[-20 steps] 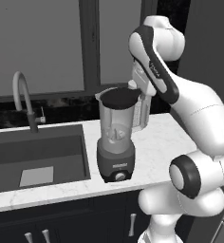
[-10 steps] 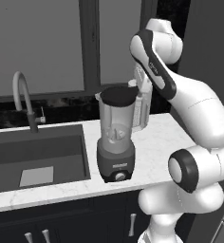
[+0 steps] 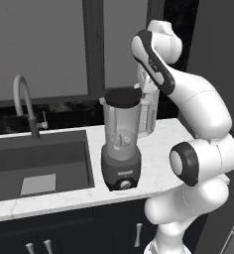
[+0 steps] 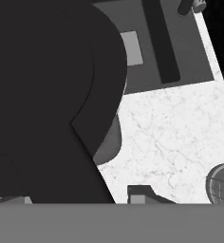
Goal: Close the lid blender by securely placing the lid on top.
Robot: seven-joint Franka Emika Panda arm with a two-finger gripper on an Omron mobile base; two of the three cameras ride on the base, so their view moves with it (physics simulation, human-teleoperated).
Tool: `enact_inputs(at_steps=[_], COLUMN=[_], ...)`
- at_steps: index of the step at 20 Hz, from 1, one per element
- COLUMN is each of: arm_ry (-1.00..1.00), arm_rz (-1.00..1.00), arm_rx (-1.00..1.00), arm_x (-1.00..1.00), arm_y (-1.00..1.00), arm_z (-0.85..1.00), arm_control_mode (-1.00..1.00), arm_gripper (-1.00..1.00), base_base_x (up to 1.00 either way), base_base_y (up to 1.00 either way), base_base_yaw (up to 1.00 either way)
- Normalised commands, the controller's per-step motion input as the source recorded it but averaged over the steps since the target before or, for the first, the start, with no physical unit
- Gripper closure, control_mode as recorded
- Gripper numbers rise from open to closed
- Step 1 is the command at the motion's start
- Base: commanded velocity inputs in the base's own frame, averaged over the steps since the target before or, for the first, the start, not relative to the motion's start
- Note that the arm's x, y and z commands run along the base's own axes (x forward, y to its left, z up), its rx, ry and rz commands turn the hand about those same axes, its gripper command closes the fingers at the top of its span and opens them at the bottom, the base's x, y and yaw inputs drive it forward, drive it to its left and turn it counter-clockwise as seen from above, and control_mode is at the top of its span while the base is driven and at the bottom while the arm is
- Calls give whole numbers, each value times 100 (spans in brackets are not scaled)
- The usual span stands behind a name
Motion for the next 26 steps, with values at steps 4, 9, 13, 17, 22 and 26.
enact_inputs(at_steps=[4,9,13,17,22,26], arm_ry=[-5,-5,-3,0,0,0], arm_rz=[-6,-2,0,0,0,0], arm_rx=[-4,-4,-3,-1,0,0], arm_x=[-1,0,0,1,3,0], arm_y=[40,57,54,69,56,27], arm_z=[-27,-36,-30,-51,-63,-36], arm_control_mode=[-100,-100,-100,-100,-100,-100], arm_gripper=[100,100,100,100,-100,-100], base_base_x=[0,0,0,0,0,0], base_base_y=[0,0,0,0,0,0], base_base_yaw=[0,0,0,0,0,0])
